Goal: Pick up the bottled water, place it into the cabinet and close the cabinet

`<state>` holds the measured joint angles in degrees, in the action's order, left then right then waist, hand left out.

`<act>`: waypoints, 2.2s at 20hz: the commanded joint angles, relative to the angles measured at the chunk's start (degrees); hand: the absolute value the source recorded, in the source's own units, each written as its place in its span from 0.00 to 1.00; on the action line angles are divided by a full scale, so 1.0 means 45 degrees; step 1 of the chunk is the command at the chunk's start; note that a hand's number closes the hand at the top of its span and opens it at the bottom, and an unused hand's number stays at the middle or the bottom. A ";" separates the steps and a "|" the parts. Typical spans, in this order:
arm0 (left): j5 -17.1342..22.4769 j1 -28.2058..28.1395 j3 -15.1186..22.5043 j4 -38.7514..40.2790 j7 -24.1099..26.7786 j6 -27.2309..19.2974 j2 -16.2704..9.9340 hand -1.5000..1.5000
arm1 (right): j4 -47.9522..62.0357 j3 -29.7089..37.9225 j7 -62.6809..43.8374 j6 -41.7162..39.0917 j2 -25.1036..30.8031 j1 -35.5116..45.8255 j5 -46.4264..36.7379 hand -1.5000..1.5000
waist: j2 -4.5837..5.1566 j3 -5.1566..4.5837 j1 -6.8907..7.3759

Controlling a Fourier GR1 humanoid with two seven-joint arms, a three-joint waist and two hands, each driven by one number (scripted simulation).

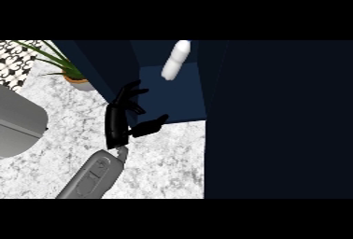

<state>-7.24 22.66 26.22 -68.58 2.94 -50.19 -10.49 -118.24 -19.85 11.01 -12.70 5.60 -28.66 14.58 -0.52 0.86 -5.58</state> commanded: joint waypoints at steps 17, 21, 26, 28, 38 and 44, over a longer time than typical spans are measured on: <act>0.4170 0.3466 -0.2990 0.1657 0.2075 0.3871 0.0267 0.00 | -0.0397 0.0378 0.0221 0.0181 0.0222 -0.0326 -0.0192 0.00 | 0.0326 -0.0237 0.0396; 0.4974 0.2871 -0.3304 0.1767 0.3825 0.5000 0.0427 0.00 | -0.0163 0.0305 0.0292 0.0487 -0.0118 -0.0287 -0.0269 0.00 | 0.0288 -0.0228 0.0660; 0.5612 0.2593 -0.3335 0.2222 0.4933 0.6140 0.1045 0.00 | -0.0744 -0.0098 0.0109 0.0558 -0.0032 -0.0730 -0.0431 0.00 | 0.0176 -0.0206 0.0906; 0.5742 0.2446 -0.3224 0.1691 0.4731 0.6553 0.0854 0.00 | -0.0842 0.0520 -0.0175 0.0623 0.0098 -0.0539 0.0099 0.00 | 0.0157 -0.0198 0.1031; 0.6147 -0.0222 -0.2390 -0.2171 0.3688 0.7433 0.0714 0.00 | -0.0756 0.0018 0.0201 0.0891 0.0007 -0.0850 -0.0363 0.00 | 0.0078 -0.0190 0.1263; 0.6016 -0.2199 -0.1864 -0.4766 0.3117 0.7390 0.0842 0.00 | -0.0712 -0.0570 0.0647 0.1057 0.0002 -0.1297 -0.0813 0.00 | 0.0076 -0.0190 0.1266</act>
<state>19.82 18.01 18.47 -82.36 16.51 -17.75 -5.18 -121.93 -21.81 13.25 -8.69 5.87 -34.38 11.45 0.05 -0.06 -0.17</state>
